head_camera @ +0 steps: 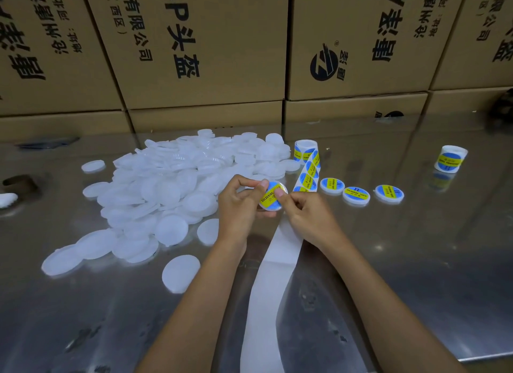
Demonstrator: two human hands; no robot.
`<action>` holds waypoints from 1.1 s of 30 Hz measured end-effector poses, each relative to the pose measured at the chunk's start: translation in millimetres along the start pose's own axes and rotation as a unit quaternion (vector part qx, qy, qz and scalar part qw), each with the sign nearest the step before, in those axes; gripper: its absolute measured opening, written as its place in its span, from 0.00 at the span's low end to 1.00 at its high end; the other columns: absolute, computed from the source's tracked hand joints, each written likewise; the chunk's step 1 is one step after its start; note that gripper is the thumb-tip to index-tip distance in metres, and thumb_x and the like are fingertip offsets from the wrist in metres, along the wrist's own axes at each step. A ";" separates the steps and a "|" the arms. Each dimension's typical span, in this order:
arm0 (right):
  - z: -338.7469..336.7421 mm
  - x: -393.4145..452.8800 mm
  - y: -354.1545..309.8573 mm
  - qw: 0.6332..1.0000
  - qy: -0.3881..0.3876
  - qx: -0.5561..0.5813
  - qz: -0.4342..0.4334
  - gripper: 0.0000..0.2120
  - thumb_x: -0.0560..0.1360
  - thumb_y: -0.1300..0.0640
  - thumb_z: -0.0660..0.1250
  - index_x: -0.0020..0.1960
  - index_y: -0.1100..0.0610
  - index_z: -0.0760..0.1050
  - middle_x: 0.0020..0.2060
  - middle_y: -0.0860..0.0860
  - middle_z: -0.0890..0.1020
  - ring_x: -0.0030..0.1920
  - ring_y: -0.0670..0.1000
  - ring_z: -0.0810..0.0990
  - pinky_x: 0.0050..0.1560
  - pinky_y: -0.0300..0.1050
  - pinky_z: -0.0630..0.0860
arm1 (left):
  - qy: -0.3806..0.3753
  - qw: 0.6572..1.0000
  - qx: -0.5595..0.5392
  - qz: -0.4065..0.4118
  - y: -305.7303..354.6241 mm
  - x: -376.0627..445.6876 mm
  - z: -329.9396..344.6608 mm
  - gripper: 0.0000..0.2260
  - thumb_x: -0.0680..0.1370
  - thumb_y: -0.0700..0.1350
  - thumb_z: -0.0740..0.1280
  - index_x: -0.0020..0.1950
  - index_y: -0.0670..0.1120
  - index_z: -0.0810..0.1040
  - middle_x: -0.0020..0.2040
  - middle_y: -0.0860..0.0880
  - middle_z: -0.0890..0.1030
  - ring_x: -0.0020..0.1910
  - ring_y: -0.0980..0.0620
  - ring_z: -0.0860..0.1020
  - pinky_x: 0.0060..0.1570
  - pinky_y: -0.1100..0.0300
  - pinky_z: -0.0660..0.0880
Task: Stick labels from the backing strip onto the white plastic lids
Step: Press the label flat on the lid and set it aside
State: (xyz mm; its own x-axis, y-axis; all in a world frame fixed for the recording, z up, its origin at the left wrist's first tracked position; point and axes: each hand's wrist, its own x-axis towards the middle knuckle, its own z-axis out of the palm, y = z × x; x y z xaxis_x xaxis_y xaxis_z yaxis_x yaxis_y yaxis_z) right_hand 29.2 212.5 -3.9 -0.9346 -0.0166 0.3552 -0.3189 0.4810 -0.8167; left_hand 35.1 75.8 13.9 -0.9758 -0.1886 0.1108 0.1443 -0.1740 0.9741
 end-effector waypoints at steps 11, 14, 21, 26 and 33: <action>0.5 4.1 2.5 0.994 0.023 0.045 0.093 0.24 0.83 0.46 0.57 0.32 0.57 0.66 0.28 0.52 0.67 0.25 0.44 0.63 0.26 0.35 0.60 | -0.122 0.992 0.006 -0.033 -3.3 3.0 0.1 0.18 0.75 0.34 0.74 0.62 0.46 0.78 0.49 0.40 0.86 0.44 0.47 0.84 0.52 0.56 0.82; -0.5 5.4 2.7 0.990 0.026 0.068 0.118 0.24 0.83 0.45 0.57 0.32 0.56 0.68 0.25 0.48 0.68 0.23 0.42 0.65 0.25 0.32 0.60 | -0.145 0.989 0.021 -0.016 -5.2 3.2 -1.1 0.20 0.75 0.34 0.74 0.63 0.52 0.79 0.48 0.43 0.86 0.42 0.50 0.84 0.49 0.58 0.81; -2.3 1.4 -6.4 0.990 -0.024 0.095 0.104 0.23 0.82 0.49 0.62 0.35 0.65 0.69 0.27 0.52 0.67 0.27 0.47 0.63 0.28 0.37 0.60 | -0.021 0.999 0.049 0.004 -6.1 6.6 -1.9 0.07 0.81 0.42 0.68 0.55 0.48 0.85 0.46 0.47 0.87 0.32 0.52 0.82 0.37 0.59 0.81; -5.7 3.0 -8.2 0.964 -0.007 0.176 0.197 0.20 0.82 0.48 0.62 0.34 0.57 0.70 0.22 0.47 0.66 0.22 0.45 0.61 0.23 0.38 0.57 | -0.004 0.999 0.048 -0.011 -6.3 5.4 1.3 0.08 0.83 0.47 0.64 0.58 0.51 0.81 0.44 0.46 0.86 0.35 0.52 0.82 0.31 0.59 0.79; -31.9 12.0 6.9 0.802 0.118 0.489 0.322 0.14 0.83 0.52 0.62 0.42 0.59 0.73 0.32 0.51 0.74 0.29 0.46 0.68 0.22 0.34 0.68 | -0.011 0.996 0.071 -0.052 -8.0 6.8 0.1 0.10 0.83 0.42 0.63 0.63 0.52 0.76 0.43 0.46 0.86 0.35 0.52 0.80 0.31 0.59 0.79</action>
State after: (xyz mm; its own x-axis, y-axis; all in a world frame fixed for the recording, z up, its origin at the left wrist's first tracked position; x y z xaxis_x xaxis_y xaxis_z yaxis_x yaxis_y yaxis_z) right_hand 20.8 243.6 9.3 -0.9359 0.1818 -0.3018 0.1394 -0.5957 -0.7910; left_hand 27.3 76.0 6.8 -0.9878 -0.1554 0.0111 0.0195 -0.0521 0.9985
